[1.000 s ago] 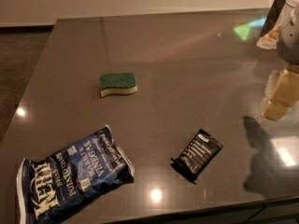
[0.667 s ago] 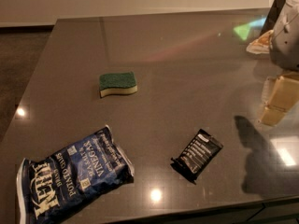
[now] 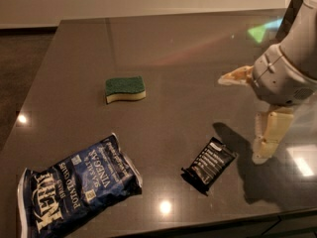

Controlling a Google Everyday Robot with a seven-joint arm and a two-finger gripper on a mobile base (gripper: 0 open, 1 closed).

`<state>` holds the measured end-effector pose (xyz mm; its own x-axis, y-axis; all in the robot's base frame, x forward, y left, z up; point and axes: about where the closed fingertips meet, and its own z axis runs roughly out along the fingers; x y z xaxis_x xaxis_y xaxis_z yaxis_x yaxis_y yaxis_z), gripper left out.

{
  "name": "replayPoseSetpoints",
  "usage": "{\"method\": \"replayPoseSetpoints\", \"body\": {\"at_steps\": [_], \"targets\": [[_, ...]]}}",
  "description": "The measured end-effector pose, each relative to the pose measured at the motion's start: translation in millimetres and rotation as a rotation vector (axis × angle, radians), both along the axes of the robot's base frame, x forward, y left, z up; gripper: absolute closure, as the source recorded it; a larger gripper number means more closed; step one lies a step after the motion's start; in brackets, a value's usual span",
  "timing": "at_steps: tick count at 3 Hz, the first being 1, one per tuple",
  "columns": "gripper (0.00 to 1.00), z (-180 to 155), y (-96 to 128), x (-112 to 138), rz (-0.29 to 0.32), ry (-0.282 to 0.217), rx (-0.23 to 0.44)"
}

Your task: Move rxbar chocolate near sponge

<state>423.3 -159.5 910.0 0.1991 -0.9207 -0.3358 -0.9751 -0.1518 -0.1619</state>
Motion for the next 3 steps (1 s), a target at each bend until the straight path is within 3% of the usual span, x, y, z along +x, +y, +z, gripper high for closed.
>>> {"method": "replayPoseSetpoints", "body": {"at_steps": [1, 3], "targets": [[0.00, -25, 20, -14, 0.169, 0.044, 0.036], [0.00, -47, 40, -39, 0.374, 0.108, 0.065]]}}
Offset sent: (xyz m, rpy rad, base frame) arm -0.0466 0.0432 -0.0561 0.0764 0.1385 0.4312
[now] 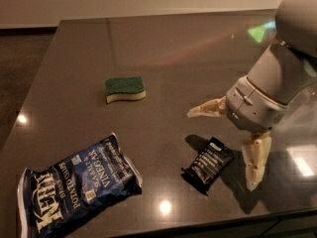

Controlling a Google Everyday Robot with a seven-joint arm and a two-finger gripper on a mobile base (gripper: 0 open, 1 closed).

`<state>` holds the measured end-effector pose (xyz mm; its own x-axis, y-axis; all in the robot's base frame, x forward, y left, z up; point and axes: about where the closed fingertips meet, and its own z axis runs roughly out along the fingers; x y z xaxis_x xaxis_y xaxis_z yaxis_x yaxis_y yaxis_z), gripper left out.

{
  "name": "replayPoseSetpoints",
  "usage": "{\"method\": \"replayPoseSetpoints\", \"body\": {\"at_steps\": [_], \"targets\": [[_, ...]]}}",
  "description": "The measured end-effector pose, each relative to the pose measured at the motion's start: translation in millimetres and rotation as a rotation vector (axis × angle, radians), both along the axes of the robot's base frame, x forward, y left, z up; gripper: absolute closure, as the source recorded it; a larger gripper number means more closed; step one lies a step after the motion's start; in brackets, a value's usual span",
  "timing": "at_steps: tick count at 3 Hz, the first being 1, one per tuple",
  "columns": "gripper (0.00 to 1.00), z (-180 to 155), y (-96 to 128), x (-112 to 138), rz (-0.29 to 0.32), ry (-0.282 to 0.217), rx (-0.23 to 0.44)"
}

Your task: Move rxbar chocolate near sponge

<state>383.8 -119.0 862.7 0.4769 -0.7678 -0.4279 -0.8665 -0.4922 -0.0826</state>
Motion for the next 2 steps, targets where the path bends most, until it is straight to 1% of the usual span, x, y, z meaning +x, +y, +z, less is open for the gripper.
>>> {"method": "replayPoseSetpoints", "body": {"at_steps": [1, 2], "targets": [[0.00, -9, 7, -9, 0.055, 0.020, 0.004], [0.00, -19, 12, -16, 0.082, 0.032, -0.002]]}}
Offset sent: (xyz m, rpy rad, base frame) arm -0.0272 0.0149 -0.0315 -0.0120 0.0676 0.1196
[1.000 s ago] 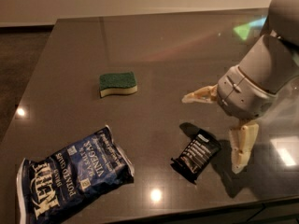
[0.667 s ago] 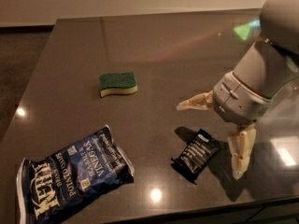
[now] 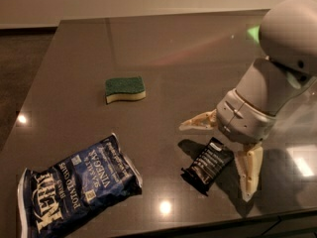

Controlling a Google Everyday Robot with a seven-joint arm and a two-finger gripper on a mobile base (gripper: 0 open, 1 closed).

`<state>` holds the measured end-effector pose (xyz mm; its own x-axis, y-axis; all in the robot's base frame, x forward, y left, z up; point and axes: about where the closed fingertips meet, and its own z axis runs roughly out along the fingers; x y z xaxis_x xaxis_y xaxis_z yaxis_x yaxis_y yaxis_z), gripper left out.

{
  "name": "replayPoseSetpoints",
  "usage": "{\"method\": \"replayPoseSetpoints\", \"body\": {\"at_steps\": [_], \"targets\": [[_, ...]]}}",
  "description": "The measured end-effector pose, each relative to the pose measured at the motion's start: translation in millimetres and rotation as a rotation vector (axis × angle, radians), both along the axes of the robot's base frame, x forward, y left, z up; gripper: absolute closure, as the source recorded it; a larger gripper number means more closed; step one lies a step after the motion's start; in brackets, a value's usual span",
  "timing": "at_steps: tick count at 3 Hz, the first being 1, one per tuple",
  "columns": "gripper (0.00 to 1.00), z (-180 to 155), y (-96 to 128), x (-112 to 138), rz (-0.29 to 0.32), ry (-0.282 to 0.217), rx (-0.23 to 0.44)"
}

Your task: Move rxbar chocolate near sponge

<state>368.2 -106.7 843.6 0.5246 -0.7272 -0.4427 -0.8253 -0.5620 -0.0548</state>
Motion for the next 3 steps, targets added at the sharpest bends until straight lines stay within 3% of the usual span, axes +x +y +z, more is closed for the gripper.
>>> {"method": "replayPoseSetpoints", "body": {"at_steps": [1, 3], "targets": [[0.18, -7.7, 2.9, -3.3, 0.012, 0.008, -0.011], [0.64, -13.8, 3.6, -3.9, 0.017, 0.013, -0.025]]}}
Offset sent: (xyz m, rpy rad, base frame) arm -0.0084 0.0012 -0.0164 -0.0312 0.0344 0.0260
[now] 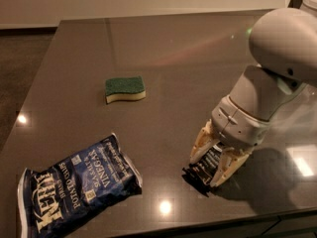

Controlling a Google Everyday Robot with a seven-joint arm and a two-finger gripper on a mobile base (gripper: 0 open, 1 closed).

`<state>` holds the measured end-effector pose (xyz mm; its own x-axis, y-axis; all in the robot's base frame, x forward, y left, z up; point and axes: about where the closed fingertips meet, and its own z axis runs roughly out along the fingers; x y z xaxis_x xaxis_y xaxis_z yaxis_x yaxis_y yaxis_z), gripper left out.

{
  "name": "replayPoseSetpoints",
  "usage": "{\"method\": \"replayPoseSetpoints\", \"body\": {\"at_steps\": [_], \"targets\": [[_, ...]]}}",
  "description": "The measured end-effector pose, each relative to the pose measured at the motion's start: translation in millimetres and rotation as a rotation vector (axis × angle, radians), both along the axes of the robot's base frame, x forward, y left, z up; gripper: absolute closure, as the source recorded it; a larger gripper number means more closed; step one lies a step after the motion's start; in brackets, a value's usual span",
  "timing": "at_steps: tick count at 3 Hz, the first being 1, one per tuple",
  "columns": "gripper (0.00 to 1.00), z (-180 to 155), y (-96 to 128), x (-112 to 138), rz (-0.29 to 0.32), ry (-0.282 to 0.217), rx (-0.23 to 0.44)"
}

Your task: Move rxbar chocolate near sponge

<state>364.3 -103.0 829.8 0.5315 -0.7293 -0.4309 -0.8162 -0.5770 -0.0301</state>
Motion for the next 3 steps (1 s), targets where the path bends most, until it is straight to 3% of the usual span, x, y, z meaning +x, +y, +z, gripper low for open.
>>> {"method": "replayPoseSetpoints", "body": {"at_steps": [1, 2, 3], "targets": [[0.87, 4, -1, 5, -0.029, -0.001, -0.001], [1.00, 20, -3, 19, -0.104, 0.004, -0.016], [1.00, 42, 2, 42, -0.194, 0.015, -0.017]]}}
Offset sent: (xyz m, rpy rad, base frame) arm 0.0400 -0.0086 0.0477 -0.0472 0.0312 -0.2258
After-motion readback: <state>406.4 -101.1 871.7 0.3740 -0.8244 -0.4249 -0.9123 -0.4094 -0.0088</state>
